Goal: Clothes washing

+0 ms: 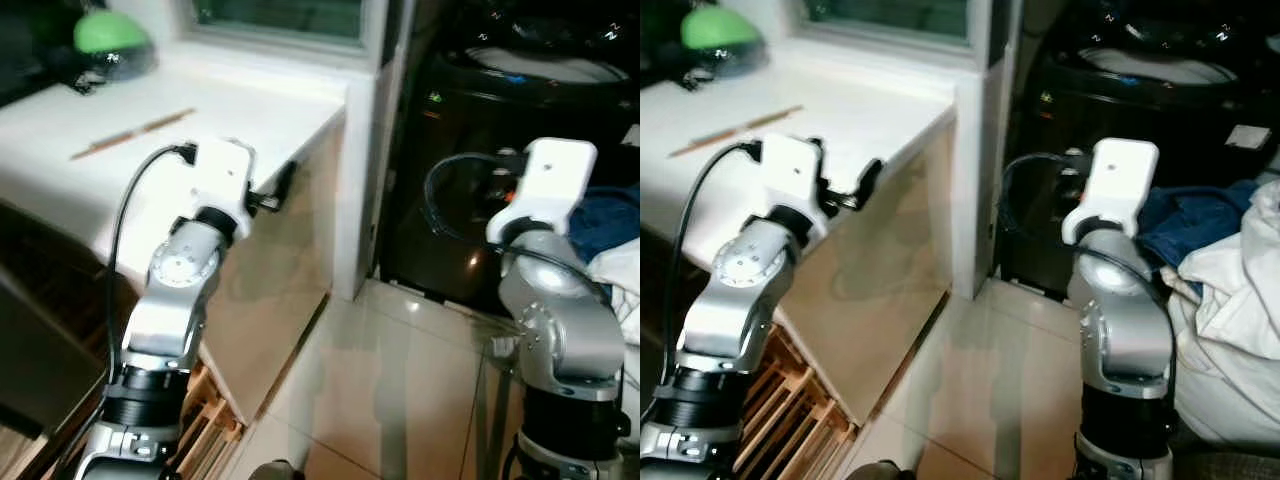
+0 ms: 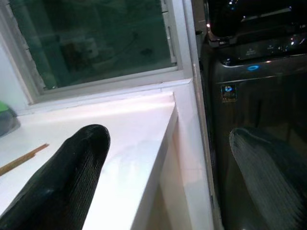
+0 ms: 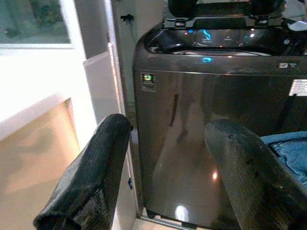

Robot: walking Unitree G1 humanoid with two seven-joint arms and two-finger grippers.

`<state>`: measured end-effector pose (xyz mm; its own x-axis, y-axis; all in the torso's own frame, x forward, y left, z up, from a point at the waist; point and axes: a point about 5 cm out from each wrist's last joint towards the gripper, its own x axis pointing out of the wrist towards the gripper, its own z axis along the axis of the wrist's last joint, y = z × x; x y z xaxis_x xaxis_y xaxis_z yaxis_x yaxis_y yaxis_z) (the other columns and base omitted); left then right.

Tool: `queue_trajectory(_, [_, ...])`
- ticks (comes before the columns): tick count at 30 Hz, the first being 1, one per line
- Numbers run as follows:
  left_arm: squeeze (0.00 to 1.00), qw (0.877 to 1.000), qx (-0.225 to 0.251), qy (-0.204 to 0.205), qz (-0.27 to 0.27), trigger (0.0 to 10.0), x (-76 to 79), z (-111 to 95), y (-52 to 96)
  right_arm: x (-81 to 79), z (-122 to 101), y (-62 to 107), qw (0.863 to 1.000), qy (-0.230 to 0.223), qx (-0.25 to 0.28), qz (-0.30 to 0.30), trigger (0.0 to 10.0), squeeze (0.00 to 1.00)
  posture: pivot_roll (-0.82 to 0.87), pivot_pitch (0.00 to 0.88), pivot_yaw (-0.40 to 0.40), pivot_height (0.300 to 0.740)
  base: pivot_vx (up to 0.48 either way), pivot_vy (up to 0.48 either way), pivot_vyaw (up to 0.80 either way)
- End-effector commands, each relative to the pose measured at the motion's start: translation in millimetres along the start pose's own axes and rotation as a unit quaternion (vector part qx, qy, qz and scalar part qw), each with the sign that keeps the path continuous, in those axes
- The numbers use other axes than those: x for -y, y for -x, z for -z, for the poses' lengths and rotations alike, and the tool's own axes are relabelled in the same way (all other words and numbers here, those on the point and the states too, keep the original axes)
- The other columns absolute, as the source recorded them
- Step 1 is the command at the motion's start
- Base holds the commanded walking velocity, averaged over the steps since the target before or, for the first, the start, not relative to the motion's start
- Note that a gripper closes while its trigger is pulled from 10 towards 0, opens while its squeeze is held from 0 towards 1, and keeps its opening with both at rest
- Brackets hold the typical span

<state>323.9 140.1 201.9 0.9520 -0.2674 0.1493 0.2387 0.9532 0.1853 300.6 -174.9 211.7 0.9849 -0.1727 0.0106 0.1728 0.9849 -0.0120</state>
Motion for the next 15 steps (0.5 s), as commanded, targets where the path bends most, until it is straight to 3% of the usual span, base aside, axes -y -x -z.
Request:
queue_trajectory(1, [0.0, 1.0, 0.008, 0.003, 0.007, 10.0, 4.2, -4.0, -2.6, 6.0, 1.8, -0.5, 1.0, 0.004, -0.002, 0.015, 10.0, 0.0, 0.03, 0.0, 0.054, 0.74, 0.337, 0.0, 0.0])
queue_trajectory(8, [0.0, 1.0, -0.002, 0.011, 0.004, 10.0, 5.3, 1.0, -0.2, 7.0, 2.3, -1.3, 1.0, 0.003, -0.004, 0.017, 10.0, 0.0, 0.03, 0.0, 0.046, 0.74, 0.341, 0.0, 0.0])
queue_trajectory(13, [0.0, 1.0, -0.003, 0.016, 0.001, 10.0, 5.8, 1.8, -0.3, 5.8, 0.6, -3.4, 1.0, 0.01, -0.001, 0.011, 10.0, 0.0, 0.03, 0.0, 0.041, 0.74, 0.349, 0.0, -0.8])
queue_trajectory(15, [0.0, 1.0, -0.003, 0.015, 0.0, 10.0, 5.1, 1.3, -0.7, 5.4, -0.2, -3.9, 1.0, 0.009, 0.001, 0.011, 10.0, 0.0, 0.03, 0.0, 0.041, 0.74, 0.349, 0.0, 0.0])
